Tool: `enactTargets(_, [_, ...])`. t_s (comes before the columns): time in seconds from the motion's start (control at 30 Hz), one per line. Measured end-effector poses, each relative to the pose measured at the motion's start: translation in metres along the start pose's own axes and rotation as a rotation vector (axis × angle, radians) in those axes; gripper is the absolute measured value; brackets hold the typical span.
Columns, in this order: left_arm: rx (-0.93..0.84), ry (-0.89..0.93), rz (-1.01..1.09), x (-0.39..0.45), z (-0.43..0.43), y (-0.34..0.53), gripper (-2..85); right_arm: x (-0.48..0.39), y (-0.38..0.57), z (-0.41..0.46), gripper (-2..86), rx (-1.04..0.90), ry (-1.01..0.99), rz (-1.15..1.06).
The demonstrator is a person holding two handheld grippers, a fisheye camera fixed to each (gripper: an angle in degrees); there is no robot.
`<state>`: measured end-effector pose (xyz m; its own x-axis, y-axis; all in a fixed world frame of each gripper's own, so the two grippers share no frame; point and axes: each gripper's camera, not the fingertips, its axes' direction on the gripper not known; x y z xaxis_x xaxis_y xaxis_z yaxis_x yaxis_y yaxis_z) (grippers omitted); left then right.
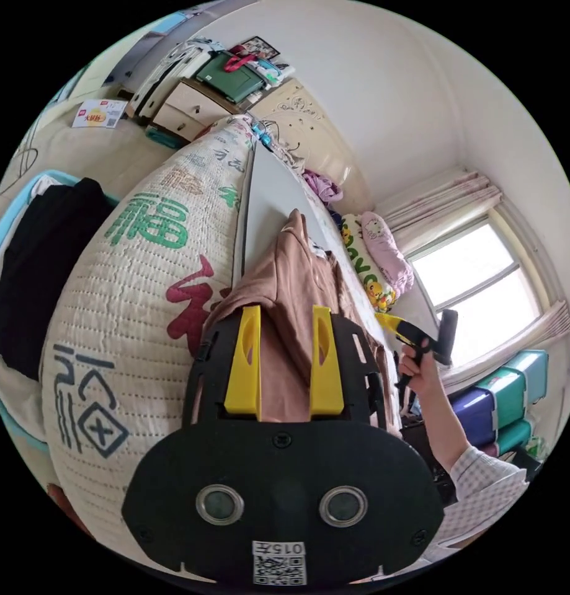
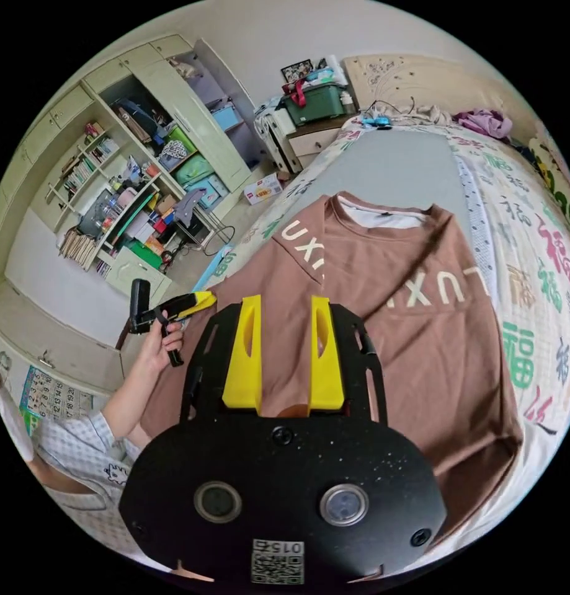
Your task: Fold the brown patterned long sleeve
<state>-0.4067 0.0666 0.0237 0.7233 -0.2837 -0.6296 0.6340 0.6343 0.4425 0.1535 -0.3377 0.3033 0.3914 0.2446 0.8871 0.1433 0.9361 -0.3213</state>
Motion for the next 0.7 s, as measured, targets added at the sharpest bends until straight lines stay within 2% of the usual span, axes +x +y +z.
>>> enactTargets(0.27, [0.077,0.144,-0.146,-0.056,-0.015,-0.004,3.3,0.004,-0.093,0.118,12.5,-0.085,0.187,0.091])
enactTargets(0.33, [0.11,0.116,-0.149,-0.057,-0.023,-0.003,2.3,-0.003,-0.101,0.123,9.8,-0.058,0.214,0.092])
enactTargets(0.47, [0.132,0.052,-0.117,-0.048,-0.029,-0.005,1.7,-0.029,-0.119,0.137,0.9,-0.102,0.411,0.019])
enactTargets(0.7, [0.124,0.04,-0.157,-0.049,-0.021,-0.003,1.9,-0.037,-0.111,0.114,1.2,-0.114,0.424,0.029])
